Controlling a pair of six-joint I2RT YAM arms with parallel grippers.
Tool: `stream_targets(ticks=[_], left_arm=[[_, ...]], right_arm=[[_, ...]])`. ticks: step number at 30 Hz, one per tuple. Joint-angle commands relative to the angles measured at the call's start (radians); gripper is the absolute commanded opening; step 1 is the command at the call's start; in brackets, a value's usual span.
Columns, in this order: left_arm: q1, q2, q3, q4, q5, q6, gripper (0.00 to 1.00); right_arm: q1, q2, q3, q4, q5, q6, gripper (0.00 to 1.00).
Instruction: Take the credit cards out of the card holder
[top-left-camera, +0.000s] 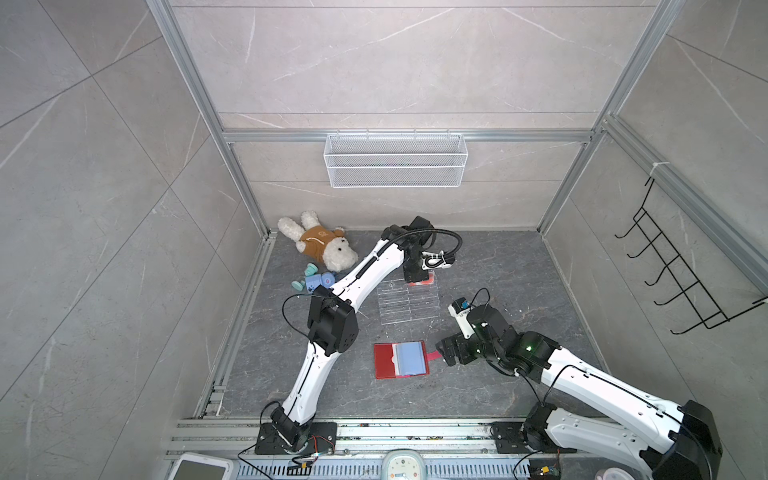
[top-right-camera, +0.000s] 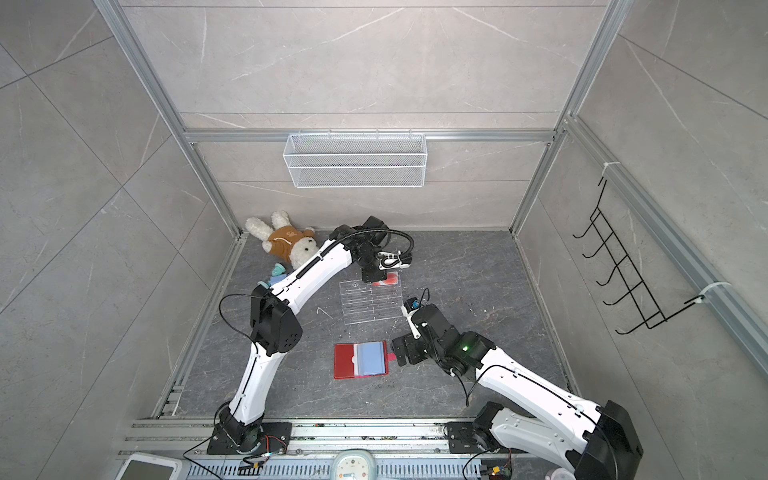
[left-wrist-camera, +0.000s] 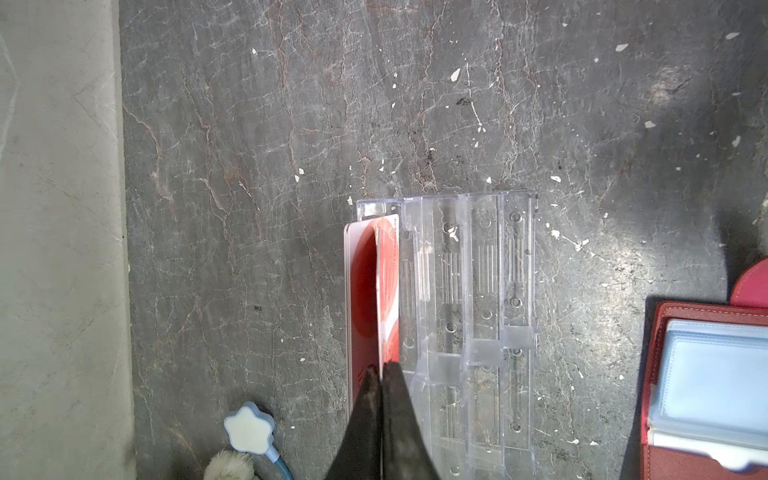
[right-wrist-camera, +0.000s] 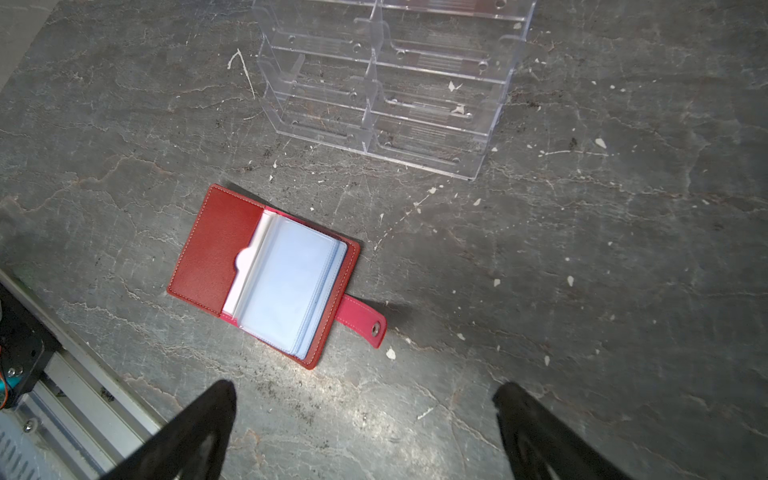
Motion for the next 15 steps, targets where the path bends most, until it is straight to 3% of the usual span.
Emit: stream_targets(ticks=[1,15], left_arm=[[0.0,0.009,0.04,-0.021,-0.017,0.017,0.0],[-0.002,0.061,0.056,-0.033,-0.04,0.0,0.0]], right_arm=[[-0.004,0.012,0.022,-0.006,0.005,-0.007,1.0],[-0.004,0.013,0.018,-0.004,0.005,-0.012,1.0]])
